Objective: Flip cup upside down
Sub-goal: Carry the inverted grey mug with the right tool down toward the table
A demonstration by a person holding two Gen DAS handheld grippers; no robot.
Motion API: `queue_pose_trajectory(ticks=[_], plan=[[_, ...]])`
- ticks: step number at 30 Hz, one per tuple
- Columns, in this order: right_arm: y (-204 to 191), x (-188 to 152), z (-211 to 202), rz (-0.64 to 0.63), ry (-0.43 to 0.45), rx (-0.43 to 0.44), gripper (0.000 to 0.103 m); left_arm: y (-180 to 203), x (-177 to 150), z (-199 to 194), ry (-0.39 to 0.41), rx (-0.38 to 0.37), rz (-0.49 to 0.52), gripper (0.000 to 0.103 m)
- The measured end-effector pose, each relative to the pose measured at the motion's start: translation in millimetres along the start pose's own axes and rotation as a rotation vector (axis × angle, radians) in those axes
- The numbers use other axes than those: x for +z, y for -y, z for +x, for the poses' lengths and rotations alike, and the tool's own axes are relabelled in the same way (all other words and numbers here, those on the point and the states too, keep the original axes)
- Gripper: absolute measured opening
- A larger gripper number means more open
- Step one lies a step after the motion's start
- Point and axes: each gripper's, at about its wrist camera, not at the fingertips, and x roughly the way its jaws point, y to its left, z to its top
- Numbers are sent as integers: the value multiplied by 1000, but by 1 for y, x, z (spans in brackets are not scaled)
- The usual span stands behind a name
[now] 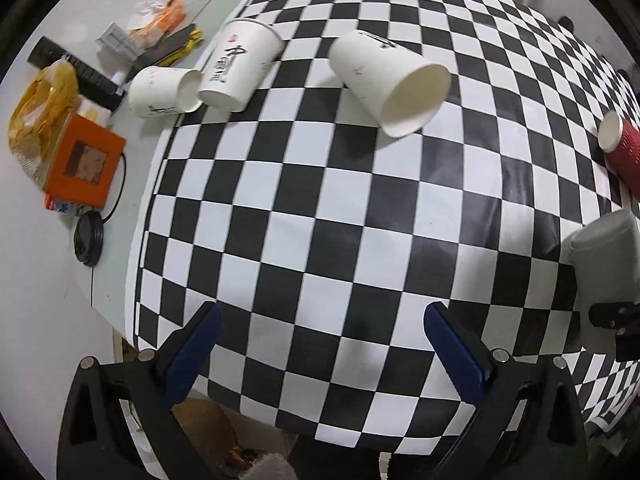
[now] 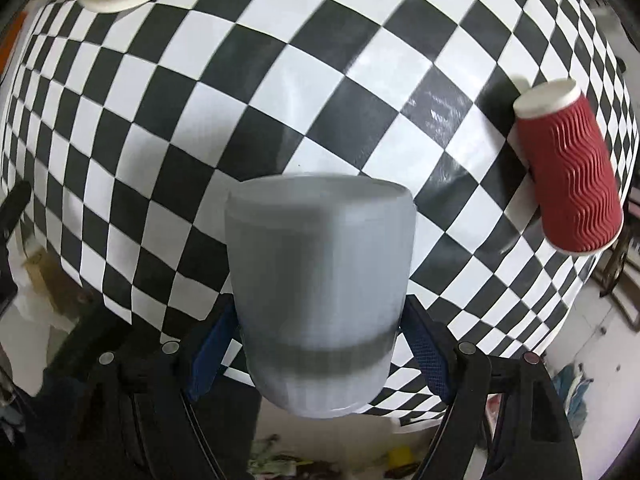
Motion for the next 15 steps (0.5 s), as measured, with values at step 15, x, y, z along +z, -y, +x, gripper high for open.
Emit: queue_pose_trajectory(ticks=[15], plan=[[-5,-3,12,4,-25,-10,86,18,-6,9,-29,-19,66,103]])
